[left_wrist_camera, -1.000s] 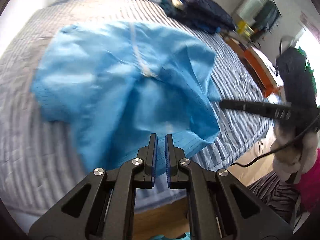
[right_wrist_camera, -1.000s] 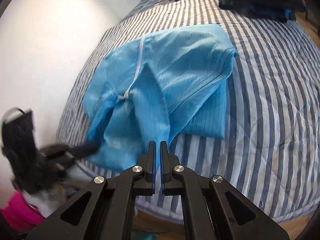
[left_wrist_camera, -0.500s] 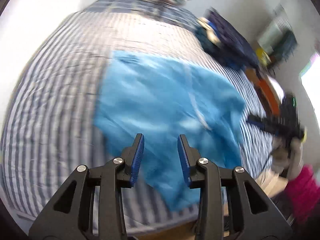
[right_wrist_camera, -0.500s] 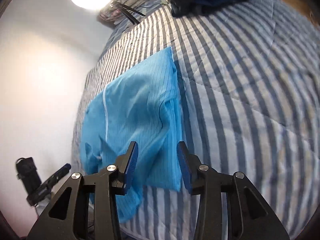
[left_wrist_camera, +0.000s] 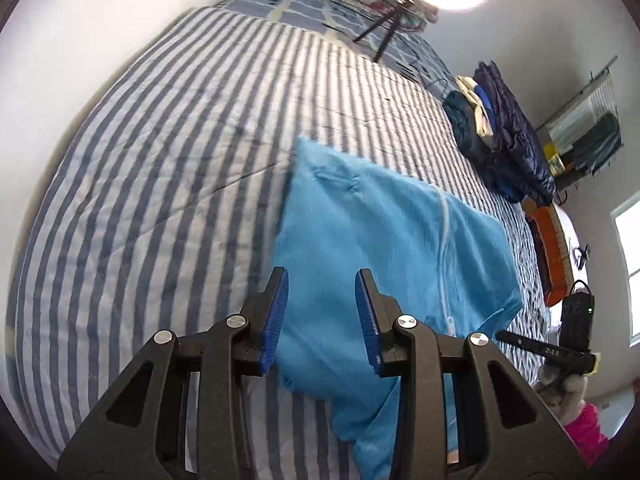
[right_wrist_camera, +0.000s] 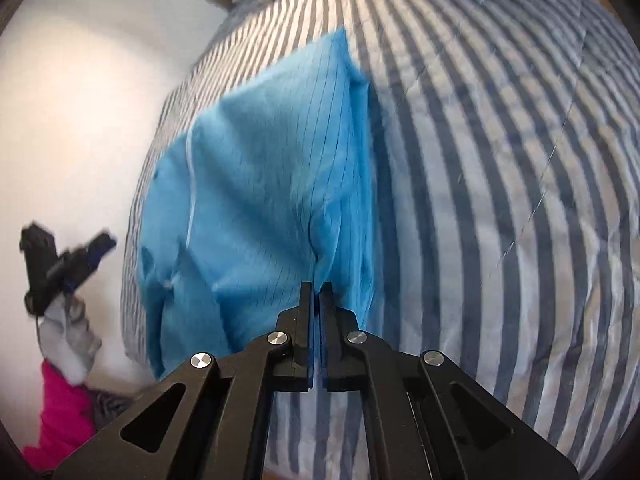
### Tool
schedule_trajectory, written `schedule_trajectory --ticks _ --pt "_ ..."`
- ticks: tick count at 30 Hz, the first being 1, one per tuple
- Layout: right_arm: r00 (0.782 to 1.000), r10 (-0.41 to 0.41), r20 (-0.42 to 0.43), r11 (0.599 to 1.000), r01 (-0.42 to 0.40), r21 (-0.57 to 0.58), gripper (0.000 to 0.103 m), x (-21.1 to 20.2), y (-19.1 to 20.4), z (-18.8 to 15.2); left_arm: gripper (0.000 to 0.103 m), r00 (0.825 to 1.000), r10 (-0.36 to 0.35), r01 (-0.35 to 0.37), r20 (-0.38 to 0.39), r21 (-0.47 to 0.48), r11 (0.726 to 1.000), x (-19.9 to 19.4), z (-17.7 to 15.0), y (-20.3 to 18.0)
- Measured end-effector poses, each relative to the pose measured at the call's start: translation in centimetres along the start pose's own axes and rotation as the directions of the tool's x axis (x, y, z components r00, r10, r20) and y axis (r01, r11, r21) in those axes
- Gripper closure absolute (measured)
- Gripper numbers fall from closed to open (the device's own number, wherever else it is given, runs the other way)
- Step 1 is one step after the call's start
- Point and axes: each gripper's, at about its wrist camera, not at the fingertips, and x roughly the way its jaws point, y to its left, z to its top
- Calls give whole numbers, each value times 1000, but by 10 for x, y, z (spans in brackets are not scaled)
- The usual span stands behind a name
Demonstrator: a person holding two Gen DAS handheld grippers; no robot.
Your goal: Fold large clothes
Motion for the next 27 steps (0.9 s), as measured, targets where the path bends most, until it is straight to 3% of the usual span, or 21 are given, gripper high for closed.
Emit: schedule_trajectory --ticks 2,4,7,9,14,17,22,24,27 --pt "998 -65 25 994 67 -89 101 -16 18 1 69 1000 -6 6 6 40 999 8 9 -15" --pt "987 -108 119 977 128 -168 101 -38 36 5 69 1000 -8 6 22 80 997 12 18 -29" --pt "960 -90 266 954 160 -255 101 -60 62 23 69 999 -27 23 28 138 990 24 35 -56" --pt "953 -60 297 942 152 -298 101 -54 74 45 69 999 -47 42 23 176 984 36 43 -73" --pt "963 -79 256 923 168 -347 102 -14 86 93 69 997 -68 77 -40 308 948 81 59 -117" --pt "974 -76 213 942 140 -305 101 6 64 113 69 996 -48 70 -72 331 941 112 63 -123" --pt "987 -124 104 948 148 -281 103 39 25 96 69 986 -13 69 -164 337 939 158 43 -90" --pt "991 -85 100 958 109 -265 103 37 7 90 69 985 -56 108 -165 321 941 155 37 -77" --pt "988 -80 135 967 110 -231 101 9 1 91 69 989 -50 93 -137 324 942 135 42 -70"
